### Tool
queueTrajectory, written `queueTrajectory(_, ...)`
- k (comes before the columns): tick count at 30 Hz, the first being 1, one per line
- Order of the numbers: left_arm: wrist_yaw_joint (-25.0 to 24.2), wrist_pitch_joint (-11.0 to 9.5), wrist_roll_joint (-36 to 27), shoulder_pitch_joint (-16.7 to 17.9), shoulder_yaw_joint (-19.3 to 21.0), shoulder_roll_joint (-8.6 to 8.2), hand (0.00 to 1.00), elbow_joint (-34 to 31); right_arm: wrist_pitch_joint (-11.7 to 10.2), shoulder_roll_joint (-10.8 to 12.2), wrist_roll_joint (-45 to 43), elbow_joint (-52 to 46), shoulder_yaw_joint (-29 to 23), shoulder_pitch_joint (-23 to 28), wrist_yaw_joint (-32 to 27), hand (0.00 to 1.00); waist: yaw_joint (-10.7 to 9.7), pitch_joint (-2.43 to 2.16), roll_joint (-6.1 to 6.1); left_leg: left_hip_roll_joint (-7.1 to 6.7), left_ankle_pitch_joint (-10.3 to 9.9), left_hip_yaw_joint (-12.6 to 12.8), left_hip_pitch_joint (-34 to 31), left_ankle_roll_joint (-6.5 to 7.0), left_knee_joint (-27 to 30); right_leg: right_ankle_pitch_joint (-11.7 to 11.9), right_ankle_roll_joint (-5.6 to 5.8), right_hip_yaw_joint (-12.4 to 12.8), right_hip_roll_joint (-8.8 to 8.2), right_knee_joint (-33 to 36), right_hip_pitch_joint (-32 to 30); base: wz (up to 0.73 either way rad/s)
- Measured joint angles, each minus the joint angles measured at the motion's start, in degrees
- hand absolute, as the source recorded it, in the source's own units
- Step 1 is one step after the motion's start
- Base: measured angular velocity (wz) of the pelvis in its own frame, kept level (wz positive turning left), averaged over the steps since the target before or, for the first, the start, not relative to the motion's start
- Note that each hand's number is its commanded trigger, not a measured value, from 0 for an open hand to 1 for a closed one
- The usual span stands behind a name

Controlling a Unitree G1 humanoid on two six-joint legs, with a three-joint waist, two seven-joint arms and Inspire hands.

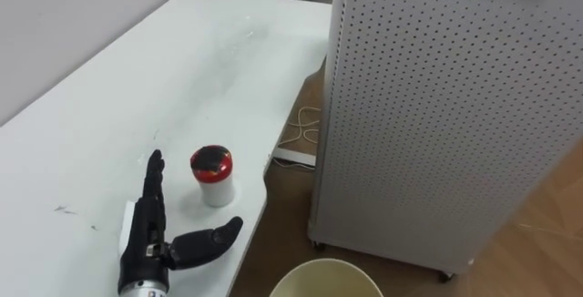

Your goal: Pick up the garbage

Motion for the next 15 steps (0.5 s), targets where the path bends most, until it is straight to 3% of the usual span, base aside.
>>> queueTrajectory(15, -2.27, 2.86, -0.84, -0.13, 0.19, -0.17, 0.00, 0.24, 0.00, -0.06, 0.07, 0.00, -0.04, -0.17, -0.01, 1.00, 0.26, -0.19, -0.29, 0.08, 0.00, 0.40, 0.18, 0.00, 0.33, 0.01, -0.02, 0.03, 0.07, 0.01, 0.32, 0.00)
